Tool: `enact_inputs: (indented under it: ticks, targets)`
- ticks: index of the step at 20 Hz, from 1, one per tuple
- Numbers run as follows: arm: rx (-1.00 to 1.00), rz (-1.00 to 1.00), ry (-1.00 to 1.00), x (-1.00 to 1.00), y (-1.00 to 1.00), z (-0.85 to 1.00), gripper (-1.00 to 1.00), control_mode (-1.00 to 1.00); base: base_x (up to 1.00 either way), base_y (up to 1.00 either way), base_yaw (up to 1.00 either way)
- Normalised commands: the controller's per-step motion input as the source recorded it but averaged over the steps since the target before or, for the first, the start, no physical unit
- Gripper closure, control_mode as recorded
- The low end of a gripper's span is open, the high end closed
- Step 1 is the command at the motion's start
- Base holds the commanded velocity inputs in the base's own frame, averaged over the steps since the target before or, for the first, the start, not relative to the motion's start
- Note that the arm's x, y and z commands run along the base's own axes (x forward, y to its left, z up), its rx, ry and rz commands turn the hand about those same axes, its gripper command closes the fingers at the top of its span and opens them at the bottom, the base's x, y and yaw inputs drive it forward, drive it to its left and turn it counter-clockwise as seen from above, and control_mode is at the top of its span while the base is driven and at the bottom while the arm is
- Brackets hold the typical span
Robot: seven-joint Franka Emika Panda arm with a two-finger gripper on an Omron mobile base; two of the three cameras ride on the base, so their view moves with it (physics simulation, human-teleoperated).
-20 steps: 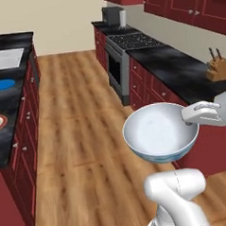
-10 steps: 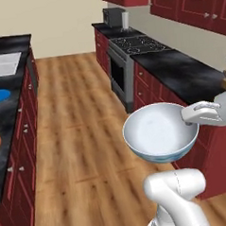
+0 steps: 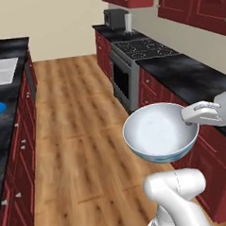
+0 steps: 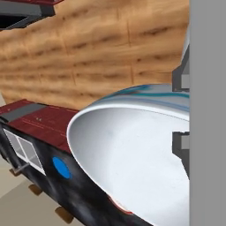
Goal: Move the bowls from the cabinet to the plates on the dining table.
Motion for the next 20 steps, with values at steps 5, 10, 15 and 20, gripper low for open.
enact_inputs:
  ticks: [5, 10, 15, 20]
  targets:
    - [0.0, 0.0, 0.0, 0.0, 0.0, 0.0, 1.0, 1.0, 0.74, 0.18, -0.02]
    - [0.0, 0.0, 0.0, 0.0, 0.0, 0.0, 1.0, 1.0, 0.75, 0.18, -0.02]
    - [0.0, 0.0, 0.0, 0.0, 0.0, 0.0, 1.0, 1.0, 0.73, 0.17, -0.02]
    - [0.0, 0.0, 0.0, 0.0, 0.0, 0.0, 1.0, 1.0, 0.55, 0.1, -0.01]
